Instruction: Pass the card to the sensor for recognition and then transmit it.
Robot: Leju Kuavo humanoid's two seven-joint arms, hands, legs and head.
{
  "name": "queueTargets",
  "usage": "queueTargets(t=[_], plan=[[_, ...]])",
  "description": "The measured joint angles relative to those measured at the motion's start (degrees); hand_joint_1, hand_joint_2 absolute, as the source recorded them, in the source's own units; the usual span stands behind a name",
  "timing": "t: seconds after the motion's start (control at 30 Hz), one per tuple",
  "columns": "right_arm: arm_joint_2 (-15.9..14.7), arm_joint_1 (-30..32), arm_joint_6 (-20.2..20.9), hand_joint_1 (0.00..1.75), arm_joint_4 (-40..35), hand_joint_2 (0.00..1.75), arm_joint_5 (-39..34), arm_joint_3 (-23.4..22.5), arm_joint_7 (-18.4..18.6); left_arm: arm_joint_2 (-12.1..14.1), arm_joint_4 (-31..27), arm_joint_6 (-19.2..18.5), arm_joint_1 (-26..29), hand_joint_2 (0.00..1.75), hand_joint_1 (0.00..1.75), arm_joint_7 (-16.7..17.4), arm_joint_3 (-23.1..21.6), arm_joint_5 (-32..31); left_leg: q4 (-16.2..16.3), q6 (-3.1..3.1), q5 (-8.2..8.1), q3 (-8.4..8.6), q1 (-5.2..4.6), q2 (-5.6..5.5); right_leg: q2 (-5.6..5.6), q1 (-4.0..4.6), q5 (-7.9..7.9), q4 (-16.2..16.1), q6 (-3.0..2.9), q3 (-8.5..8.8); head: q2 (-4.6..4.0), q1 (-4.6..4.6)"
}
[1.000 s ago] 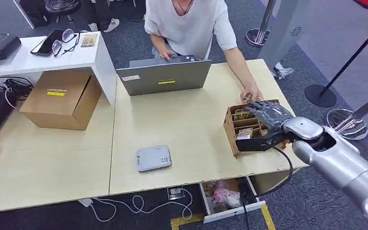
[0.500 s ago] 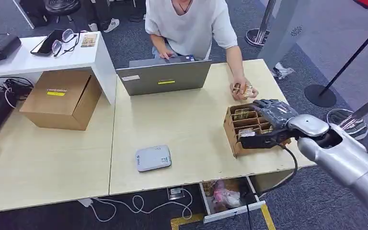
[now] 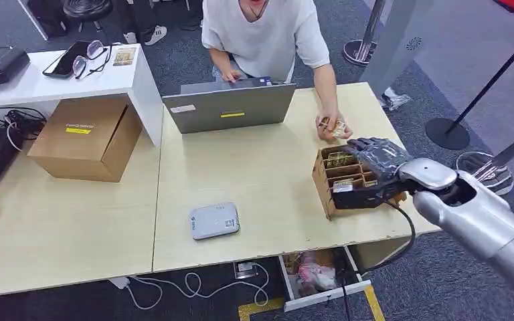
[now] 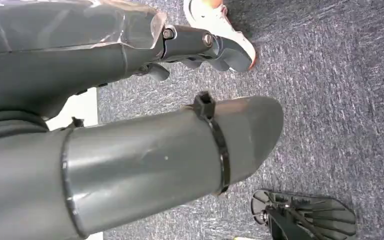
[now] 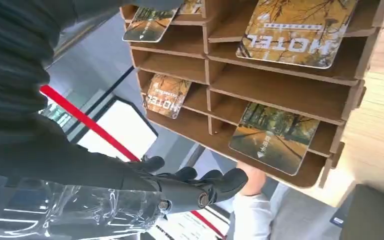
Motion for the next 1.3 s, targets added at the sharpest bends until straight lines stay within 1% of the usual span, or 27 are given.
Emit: queueTargets(t=[0.17, 0.43, 0.57, 0.6, 0.63, 0.67, 0.7, 0.77, 0.8, 0.9, 0.97, 1.1, 1.13, 1.23, 1.27, 1.3], plan=[[0.00, -1.14, -0.09, 0.21, 0.00, 1.75, -0.09, 1.07, 0.00, 0.15, 0.35, 0.09, 0.00, 0.00, 0.00, 0.00, 0.09, 0.13, 0.00, 0.00, 0.00, 0.01, 0.01, 0.00, 0.00, 0.00, 0.00, 0.00, 0.00, 0.00, 0.00, -0.02], [0.00, -1.10, -0.24, 0.21, -0.13, 1.75, -1.60, 1.62, -0.31, 0.15, 0.42, 0.11, 0.01, 0.00, 0.00, 0.00, 0.09, 0.15, 0.00, 0.00, 0.00, 0.00, 0.00, -0.03, -0.02, 0.00, 0.00, 0.00, 0.00, 0.00, 0.00, -0.02], [0.02, -0.89, -0.44, 0.26, -0.33, 1.75, -2.03, 2.19, -0.35, 0.11, 0.46, 0.15, 0.00, 0.00, 0.00, 0.00, 0.09, 0.17, 0.00, 0.00, 0.00, -0.01, 0.00, -0.03, -0.03, 0.00, 0.00, 0.00, 0.00, 0.00, 0.00, -0.02], [0.04, -0.77, -0.50, 0.33, -0.33, 1.75, -2.10, 2.36, -0.35, 0.11, 0.46, 0.15, 0.00, 0.00, 0.00, 0.00, 0.09, 0.17, 0.00, 0.00, 0.00, 0.00, 0.00, -0.03, -0.03, 0.00, 0.00, 0.00, 0.00, 0.00, 0.00, -0.02], [0.04, -0.58, -0.55, 0.72, -0.37, 1.75, -2.23, 2.54, -0.35, 0.09, 0.46, 0.17, 0.00, 0.00, 0.00, 0.00, 0.09, 0.24, 0.00, 0.00, 0.00, 0.00, 0.00, -0.03, -0.03, 0.00, 0.00, 0.00, 0.00, 0.00, 0.00, 0.00], [0.04, -0.35, -0.55, 0.73, -0.48, 1.75, -2.30, 2.60, -0.35, 0.09, 0.46, 0.17, 0.00, 0.00, 0.00, 0.02, 0.09, 0.31, 0.00, 0.00, 0.00, -0.01, 0.00, -0.03, -0.03, 0.00, 0.00, 0.00, 0.00, 0.00, 0.00, -0.02], [0.04, -0.15, -0.57, 0.70, -0.61, 1.75, -2.34, 2.64, -0.33, 0.09, 0.46, 0.17, 0.00, 0.00, 0.00, 0.02, 0.11, 0.33, 0.00, 0.00, 0.00, 0.00, 0.00, -0.03, -0.03, 0.00, 0.00, 0.00, 0.00, 0.00, 0.00, -0.02], [0.04, 0.05, -0.85, 0.70, -0.85, 1.75, -2.34, 2.73, -0.13, 0.07, 0.46, 0.20, 0.00, 0.00, 0.00, 0.04, 0.13, 0.35, 0.00, 0.00, 0.00, 0.00, 0.00, -0.03, -0.02, 0.00, 0.00, 0.00, 0.00, 0.00, 0.00, 0.00], [0.04, 0.02, -0.94, 0.59, -1.01, 1.75, -2.34, 2.73, -0.13, 0.07, 0.46, 0.20, 0.00, 0.00, 0.00, 0.07, 0.13, 0.37, 0.00, 0.00, 0.00, 0.02, 0.00, -0.02, -0.02, 0.00, 0.00, 0.00, 0.00, 0.01, 0.00, -0.07], [0.04, 0.03, -0.94, 0.59, -1.33, 1.75, -2.34, 2.73, -0.15, 0.02, 0.48, 0.20, 0.00, 0.00, 0.00, 0.13, 0.15, 0.42, 0.00, 0.00, 0.00, 0.03, 0.00, -0.03, -0.02, 0.01, 0.00, 0.00, 0.00, 0.03, 0.00, 0.00], [0.04, 0.12, -1.03, 0.54, -1.77, 1.75, -2.34, 2.73, -0.13, 0.02, 0.48, 0.20, 0.00, 0.00, 0.00, 0.31, 0.26, 0.44, 0.00, 0.00, 0.00, 0.07, 0.01, -0.01, 0.00, 0.01, 0.00, 0.00, 0.00, 0.05, 0.00, 0.00], [0.02, 0.66, -1.20, 0.56, -2.82, 1.75, -2.34, 2.73, 0.02, -0.07, 0.48, 0.22, 0.00, 0.00, 0.00, 0.50, 0.42, 0.44, 0.00, 0.00, 0.00, 0.12, 0.00, 0.00, 0.03, 0.01, 0.00, 0.00, 0.00, 0.08, 0.00, -0.02], [0.02, 0.72, -1.20, 0.52, -2.99, 1.75, -2.34, 2.73, 0.02, -0.09, 0.48, 0.22, -0.01, 0.00, 0.00, 0.52, 0.42, 0.44, 0.00, 0.00, 0.00, 0.13, 0.00, 0.00, 0.03, 0.01, 0.00, 0.00, 0.00, 0.09, 0.00, -0.02], [0.00, 0.92, -1.31, 0.54, -3.39, 1.75, -2.34, 2.73, 0.02, -0.11, 0.48, 0.22, -0.01, 0.00, 0.00, 0.52, 0.44, 0.44, 0.00, 0.00, 0.00, 0.16, 0.00, 0.01, 0.03, 0.01, 0.00, 0.00, 0.00, 0.11, 0.00, -0.02], [-0.04, 1.00, -1.38, 0.49, -3.52, 1.75, -2.34, 2.73, 0.02, -0.11, 0.48, 0.22, -0.01, 0.00, 0.00, 0.55, 0.44, 0.41, 0.00, 0.00, 0.00, 0.16, 0.00, 0.01, 0.03, 0.01, 0.00, 0.00, 0.00, 0.12, 0.00, -0.02], [-0.09, 1.05, -1.40, 0.54, -3.65, 1.75, -2.32, 2.73, 0.02, -0.11, 0.48, 0.22, 0.00, 0.00, 0.00, 0.52, 0.44, 0.33, 0.00, 0.00, 0.00, 0.17, 0.00, 0.01, 0.03, 0.01, 0.00, 0.00, 0.00, 0.12, 0.00, -0.02]])
